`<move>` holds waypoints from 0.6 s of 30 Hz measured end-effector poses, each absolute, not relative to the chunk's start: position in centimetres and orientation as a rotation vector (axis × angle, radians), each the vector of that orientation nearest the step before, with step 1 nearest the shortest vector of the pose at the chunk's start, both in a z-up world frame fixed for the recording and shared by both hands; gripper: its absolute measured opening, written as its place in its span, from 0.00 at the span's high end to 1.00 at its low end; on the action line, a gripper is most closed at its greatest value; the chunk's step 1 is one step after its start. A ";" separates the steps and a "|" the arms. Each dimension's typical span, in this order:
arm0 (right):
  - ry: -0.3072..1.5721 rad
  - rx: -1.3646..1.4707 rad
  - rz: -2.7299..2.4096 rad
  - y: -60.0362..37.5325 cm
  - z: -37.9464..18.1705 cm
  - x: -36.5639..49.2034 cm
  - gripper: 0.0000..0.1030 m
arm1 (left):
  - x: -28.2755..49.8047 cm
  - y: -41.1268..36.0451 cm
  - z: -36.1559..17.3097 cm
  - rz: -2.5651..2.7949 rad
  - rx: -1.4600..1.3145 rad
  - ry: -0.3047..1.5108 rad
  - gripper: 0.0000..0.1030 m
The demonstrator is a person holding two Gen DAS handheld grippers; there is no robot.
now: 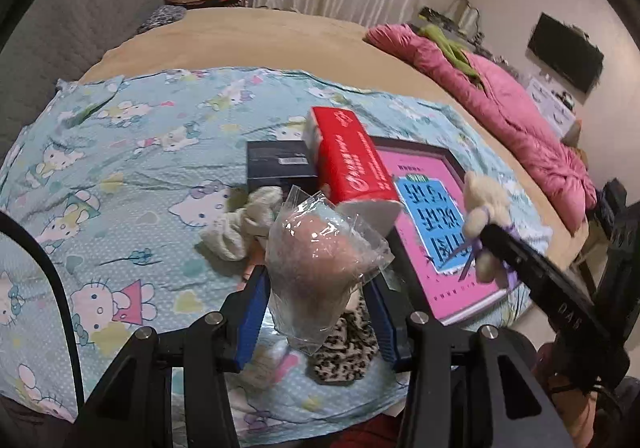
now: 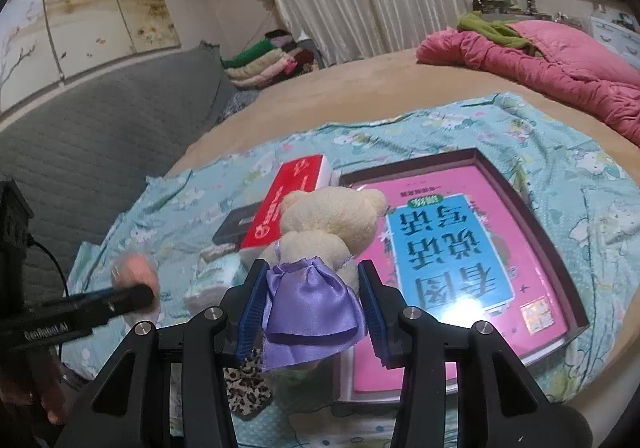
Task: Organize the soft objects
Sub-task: 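Carry the teddy bear with the right tool while the left tool carries the bag onto the pink book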
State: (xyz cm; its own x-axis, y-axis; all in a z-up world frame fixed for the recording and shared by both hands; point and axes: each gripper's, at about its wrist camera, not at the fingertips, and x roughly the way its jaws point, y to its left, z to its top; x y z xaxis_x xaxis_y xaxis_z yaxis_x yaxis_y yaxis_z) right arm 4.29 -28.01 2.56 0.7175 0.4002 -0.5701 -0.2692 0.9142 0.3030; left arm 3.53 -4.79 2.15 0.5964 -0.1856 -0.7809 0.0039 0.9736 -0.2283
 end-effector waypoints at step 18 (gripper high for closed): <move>0.634 0.325 0.246 -33.9 3.4 4.6 0.54 | 5.4 -13.5 3.2 -0.222 -0.084 0.971 0.53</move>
State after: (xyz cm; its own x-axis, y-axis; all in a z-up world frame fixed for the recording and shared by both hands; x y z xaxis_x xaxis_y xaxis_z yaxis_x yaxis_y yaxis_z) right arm 4.58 -33.92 3.39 0.7795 0.3218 -0.5374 -0.1256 0.9208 0.3693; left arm 5.45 -13.51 3.24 0.5435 -0.2245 -0.8089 0.1496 0.9741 -0.1698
